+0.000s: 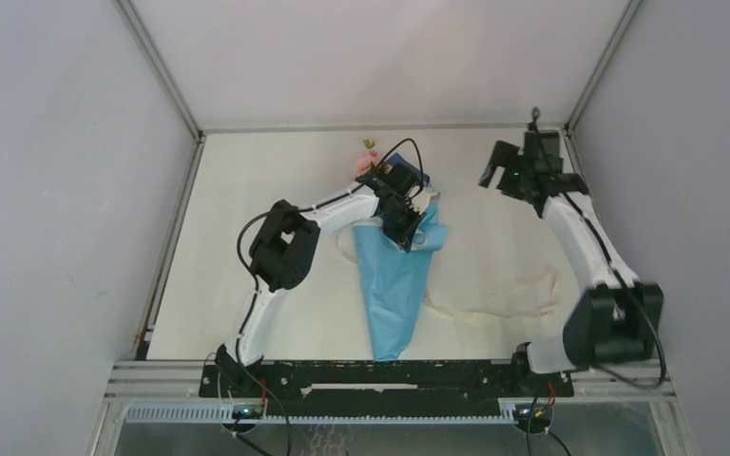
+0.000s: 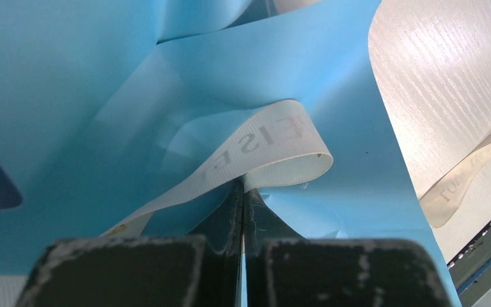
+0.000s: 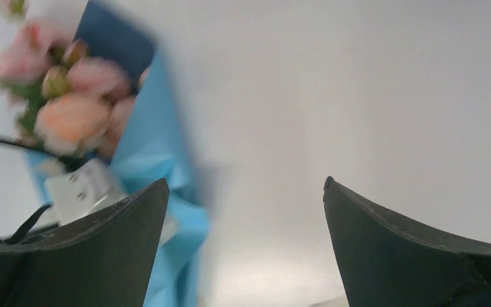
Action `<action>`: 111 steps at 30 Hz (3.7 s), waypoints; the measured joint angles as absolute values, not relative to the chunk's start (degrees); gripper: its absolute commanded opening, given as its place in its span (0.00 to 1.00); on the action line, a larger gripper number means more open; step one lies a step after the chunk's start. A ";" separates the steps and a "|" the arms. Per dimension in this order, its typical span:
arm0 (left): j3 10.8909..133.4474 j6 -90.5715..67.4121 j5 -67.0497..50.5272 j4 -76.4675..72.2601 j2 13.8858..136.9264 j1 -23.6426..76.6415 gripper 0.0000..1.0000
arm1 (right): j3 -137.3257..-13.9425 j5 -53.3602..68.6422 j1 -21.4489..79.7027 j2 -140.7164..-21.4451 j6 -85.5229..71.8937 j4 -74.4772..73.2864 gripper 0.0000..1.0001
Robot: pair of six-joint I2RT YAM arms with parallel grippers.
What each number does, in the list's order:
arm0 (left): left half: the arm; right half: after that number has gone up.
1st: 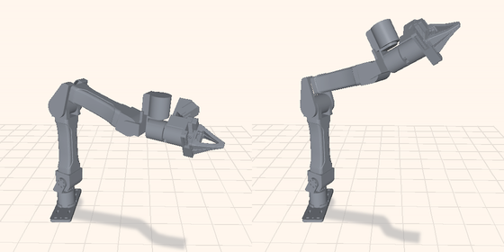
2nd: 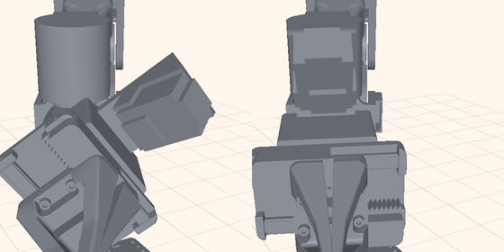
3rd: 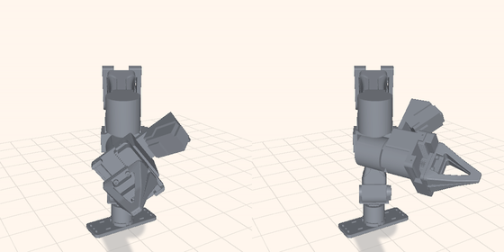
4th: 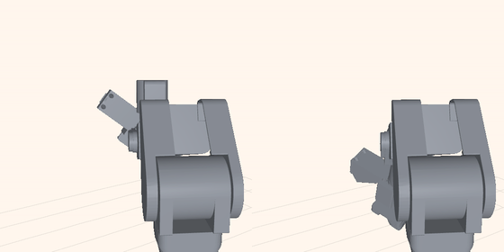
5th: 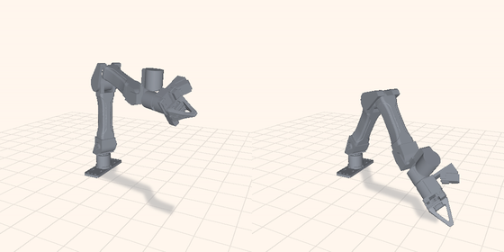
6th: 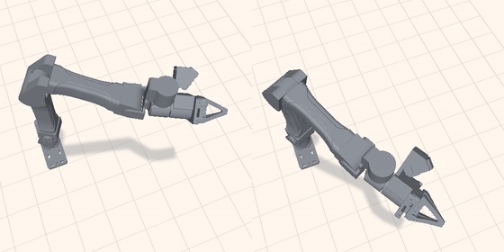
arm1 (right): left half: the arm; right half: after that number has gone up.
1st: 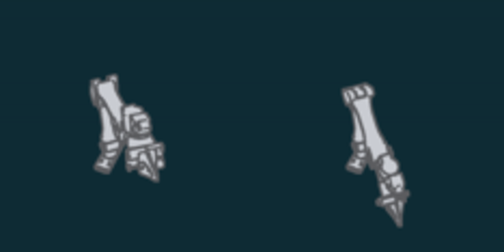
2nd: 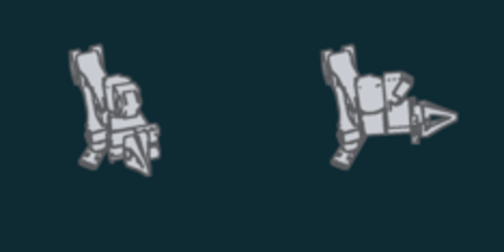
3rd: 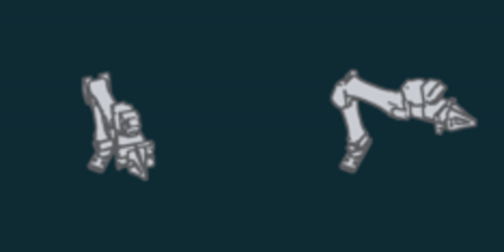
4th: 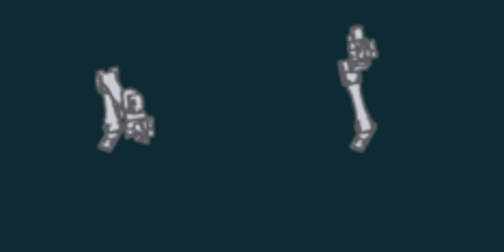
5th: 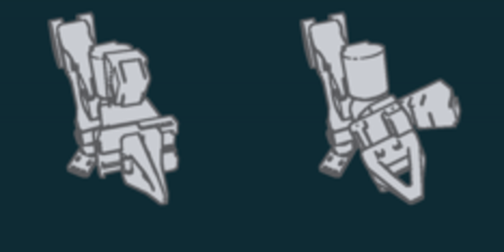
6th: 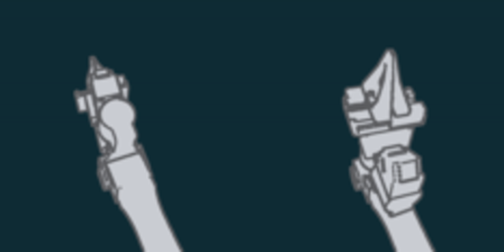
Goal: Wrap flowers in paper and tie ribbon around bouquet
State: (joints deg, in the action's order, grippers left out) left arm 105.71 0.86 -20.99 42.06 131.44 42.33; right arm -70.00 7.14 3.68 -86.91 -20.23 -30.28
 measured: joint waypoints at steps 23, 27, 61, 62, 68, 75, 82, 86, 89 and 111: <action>100.66 1.93 -21.67 36.95 128.68 42.28 0.00 | -39.40 0.40 -6.31 -57.41 -51.31 -55.83 0.80; 100.66 1.96 -21.69 36.97 128.68 42.26 0.00 | -42.33 -0.14 -4.64 -61.17 -55.83 -61.78 0.81; 100.84 3.70 -21.21 39.81 127.92 42.26 0.00 | -52.10 -14.98 3.99 -63.00 -41.95 -42.65 0.00; 100.84 3.92 -21.21 39.90 127.92 42.26 0.00 | -53.93 -15.77 7.38 -59.59 -39.35 -39.40 0.00; 101.19 4.16 -21.47 40.53 127.92 42.00 0.00 | -56.49 -11.55 22.06 -45.34 -28.32 -24.67 0.00; 101.38 4.73 -22.72 41.47 127.92 41.54 0.00 | -48.12 3.70 32.51 -48.95 -24.08 -10.28 0.00; 101.38 4.95 -24.77 42.41 127.68 40.42 0.00 | -37.87 12.86 37.67 -62.24 -24.14 -0.60 0.00; 101.38 4.95 -25.89 43.75 126.54 38.54 0.00 | -34.72 15.00 37.85 -68.55 -25.06 4.12 0.00; 101.38 4.97 -25.93 44.62 124.99 36.93 0.00 | -34.54 15.66 37.85 -75.00 -26.39 7.44 0.00; 96.92 36.42 -21.30 75.18 94.39 44.21 0.00 | -46.44 23.53 29.69 -95.96 -34.00 14.41 0.05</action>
